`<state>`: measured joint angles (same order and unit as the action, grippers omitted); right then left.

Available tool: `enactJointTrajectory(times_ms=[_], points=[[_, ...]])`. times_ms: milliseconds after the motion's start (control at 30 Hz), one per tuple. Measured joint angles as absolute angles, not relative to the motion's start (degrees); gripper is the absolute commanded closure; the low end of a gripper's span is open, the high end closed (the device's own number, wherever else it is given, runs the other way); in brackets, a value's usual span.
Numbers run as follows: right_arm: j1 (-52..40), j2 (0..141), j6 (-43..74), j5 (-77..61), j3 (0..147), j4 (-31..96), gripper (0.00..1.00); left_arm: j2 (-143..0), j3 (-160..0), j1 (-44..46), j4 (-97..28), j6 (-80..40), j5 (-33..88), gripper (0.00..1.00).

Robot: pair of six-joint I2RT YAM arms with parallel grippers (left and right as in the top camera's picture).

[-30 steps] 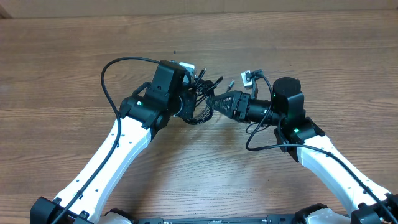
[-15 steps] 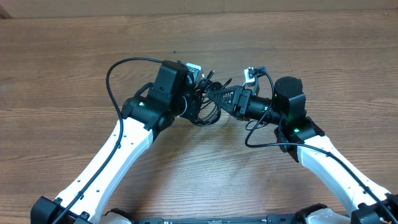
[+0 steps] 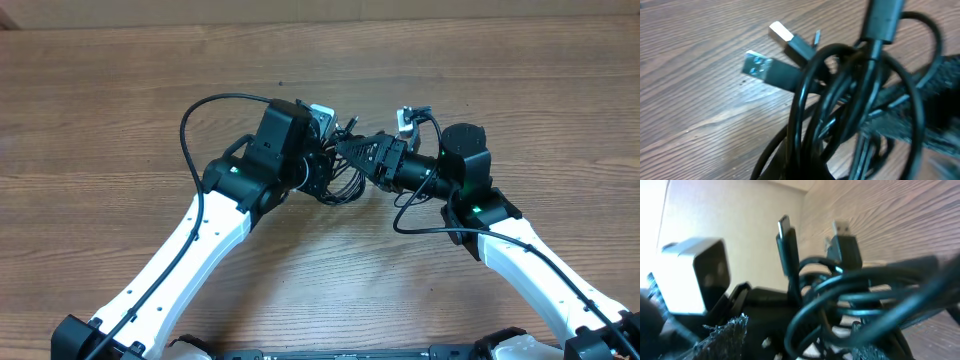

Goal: Untangle cables

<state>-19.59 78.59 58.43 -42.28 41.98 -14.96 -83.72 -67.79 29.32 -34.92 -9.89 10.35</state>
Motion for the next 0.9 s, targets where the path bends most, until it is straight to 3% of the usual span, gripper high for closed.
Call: enactJointTrajectory(times_ms=[200,900], points=[[-19.7,78.6,56.8,-37.6,42.0,-11.3,0.40,-83.7,-67.8,30.4,-34.9,-9.9,11.8,0.96],[-19.9,80.9,54.1,-35.2,42.0,-10.3,0.96,-83.8,-67.8,30.4,-35.1,-9.9,12.3,0.96]])
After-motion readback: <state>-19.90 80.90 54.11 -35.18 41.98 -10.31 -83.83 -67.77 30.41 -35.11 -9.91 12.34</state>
